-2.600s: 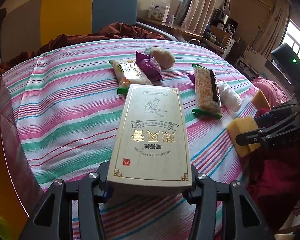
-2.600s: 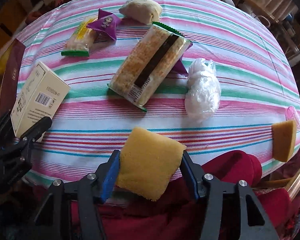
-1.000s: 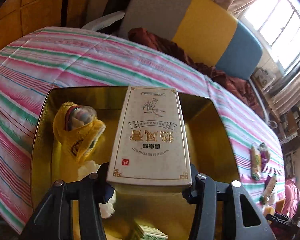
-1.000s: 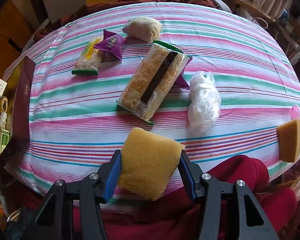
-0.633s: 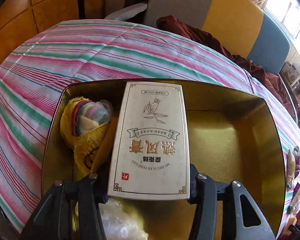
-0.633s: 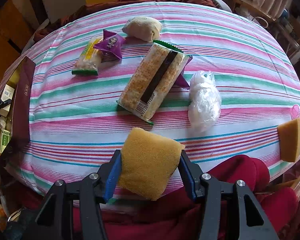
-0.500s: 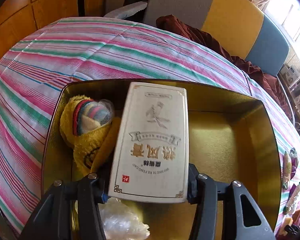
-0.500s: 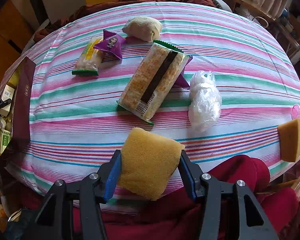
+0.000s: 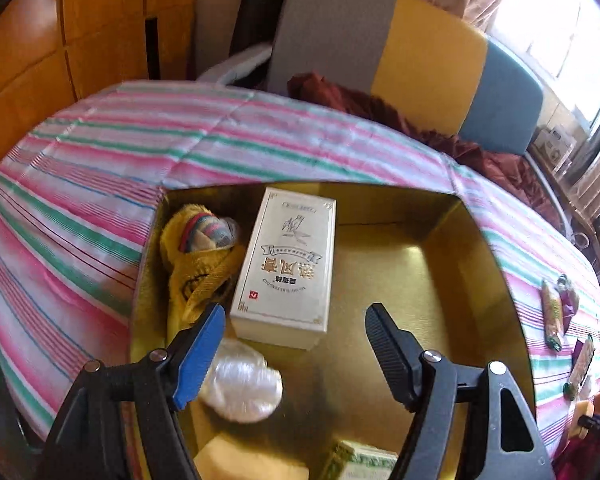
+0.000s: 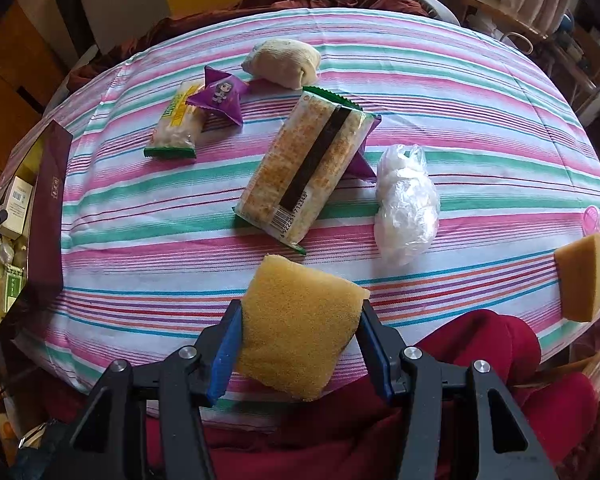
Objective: Organize objects
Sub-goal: 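Lower the white box into the gold tray and open the left gripper while the right gripper holds the sponge, then lower the yellow sponge into the gold tray and open the right gripper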
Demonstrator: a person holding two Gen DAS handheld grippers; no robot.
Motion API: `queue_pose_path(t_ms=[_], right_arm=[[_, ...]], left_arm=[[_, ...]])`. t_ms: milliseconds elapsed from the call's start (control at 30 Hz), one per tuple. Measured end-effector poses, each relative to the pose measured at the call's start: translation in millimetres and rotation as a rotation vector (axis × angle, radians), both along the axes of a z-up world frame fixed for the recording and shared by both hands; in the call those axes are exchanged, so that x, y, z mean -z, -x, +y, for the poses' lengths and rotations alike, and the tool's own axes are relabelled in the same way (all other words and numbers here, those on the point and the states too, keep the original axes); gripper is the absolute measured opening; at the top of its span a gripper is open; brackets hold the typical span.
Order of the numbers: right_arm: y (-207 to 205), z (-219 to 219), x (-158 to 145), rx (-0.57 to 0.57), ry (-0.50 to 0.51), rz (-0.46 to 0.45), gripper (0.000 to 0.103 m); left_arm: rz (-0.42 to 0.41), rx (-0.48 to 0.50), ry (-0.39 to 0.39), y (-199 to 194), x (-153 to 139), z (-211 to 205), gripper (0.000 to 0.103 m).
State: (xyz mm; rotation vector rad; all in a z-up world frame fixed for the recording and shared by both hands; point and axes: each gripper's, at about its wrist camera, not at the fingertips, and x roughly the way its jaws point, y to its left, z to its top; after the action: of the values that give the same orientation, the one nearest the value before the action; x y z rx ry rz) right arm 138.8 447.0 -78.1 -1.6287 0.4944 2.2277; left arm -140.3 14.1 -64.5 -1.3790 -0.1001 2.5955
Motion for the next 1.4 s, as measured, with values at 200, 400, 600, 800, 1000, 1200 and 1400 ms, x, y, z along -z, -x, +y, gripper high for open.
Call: queue_pose_path(t_ms=[200,400,600,800,1000,1200,1400], right_arm=[[-1,-2,-22,0.018,0.054,0.165,0.056],[39,-51,-73,-0.130,0.087,0.331,0.057],[113,-137,-83,-0.347,0.154,0.371,0.058],[188,-227,-60,-0.496,0.241,0.353,0.058],[245,-303,-20,-0.550,0.284,0.290,0.061],[250,-351,8,-0.670,0.328,0.226,0.069],[239,-337,7,-0.637,0.365,0.248,0.084]], left_arm=[[0.070,-0.013,-0.007,-31,-17,-14,0.074],[0.088,-0.055,-0.042,-53,-23,-39,0.073],[0.077,-0.093,-0.089,-64,-23,-65,0.067],[0.091,-0.123,-0.112,-70,-27,-83,0.067],[0.077,-0.141,-0.113,-73,-22,-91,0.067],[0.069,-0.154,-0.105,-72,-16,-94,0.067],[0.074,-0.145,-0.081,-74,-16,-88,0.067]])
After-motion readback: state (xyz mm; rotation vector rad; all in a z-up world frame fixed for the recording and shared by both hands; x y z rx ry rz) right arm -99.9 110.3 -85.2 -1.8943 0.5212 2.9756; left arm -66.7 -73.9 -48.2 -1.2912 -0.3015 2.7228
